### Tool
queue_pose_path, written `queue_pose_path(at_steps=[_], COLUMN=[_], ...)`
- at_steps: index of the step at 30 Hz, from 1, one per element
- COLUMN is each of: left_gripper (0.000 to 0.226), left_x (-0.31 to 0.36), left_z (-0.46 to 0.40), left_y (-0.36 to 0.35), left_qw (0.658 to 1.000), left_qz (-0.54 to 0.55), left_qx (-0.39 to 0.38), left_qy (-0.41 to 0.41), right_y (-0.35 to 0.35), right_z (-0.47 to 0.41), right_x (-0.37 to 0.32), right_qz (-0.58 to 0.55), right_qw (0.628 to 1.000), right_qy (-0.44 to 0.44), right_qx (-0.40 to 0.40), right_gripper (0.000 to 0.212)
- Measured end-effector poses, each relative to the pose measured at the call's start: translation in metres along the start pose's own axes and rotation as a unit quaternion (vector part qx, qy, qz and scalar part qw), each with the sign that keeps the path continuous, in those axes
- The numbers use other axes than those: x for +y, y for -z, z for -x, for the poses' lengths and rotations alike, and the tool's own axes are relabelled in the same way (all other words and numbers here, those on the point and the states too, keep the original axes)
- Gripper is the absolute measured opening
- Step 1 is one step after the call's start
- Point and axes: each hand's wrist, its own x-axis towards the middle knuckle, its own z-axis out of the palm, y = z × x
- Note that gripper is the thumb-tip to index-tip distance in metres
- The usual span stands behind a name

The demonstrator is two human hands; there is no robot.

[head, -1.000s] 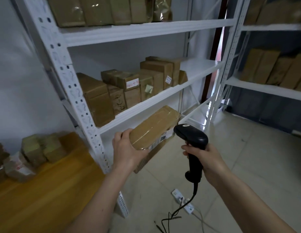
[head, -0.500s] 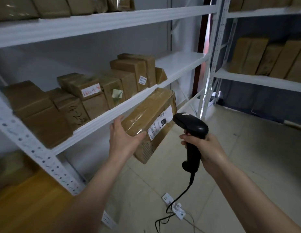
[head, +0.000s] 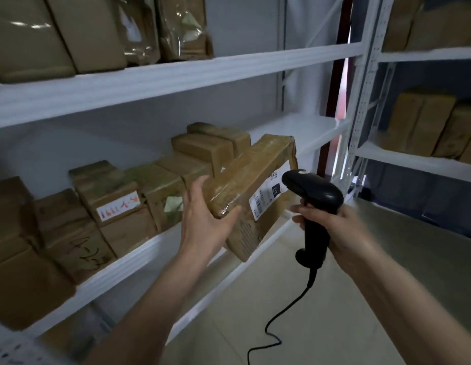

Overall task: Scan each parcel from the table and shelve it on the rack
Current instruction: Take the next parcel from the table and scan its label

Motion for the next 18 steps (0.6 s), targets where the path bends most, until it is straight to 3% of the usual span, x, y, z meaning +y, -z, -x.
queue_pose_path(at_steps=[9,14,18], left_gripper=[0.062,0.063,0.06], left_x=[0.069,0.114,0.153], left_z=[-0.075,-0.113,-0.146], left_y=[0.034,0.044,0.039], left_qw=[0.983,0.963,0.956], left_qz=[-0.078,-0.13,-0.101], left_qx=[0.101,0.158,0.201], left_qy=[-0.129,-0.177,-0.188], right_y=[-0.026,-0.035,-0.038], right_z=[-0.066,-0.103,-0.143], right_x=[-0.094,-0.144,-0.184], right_qz=[-0.011,-0.045,-0.053], right_qw=[0.992,0.975,0.96], right_qy=[0.097,0.162,0.199], right_qx=[-0.084,-0.143,-0.187], right_gripper=[0.019,0.014,0.021])
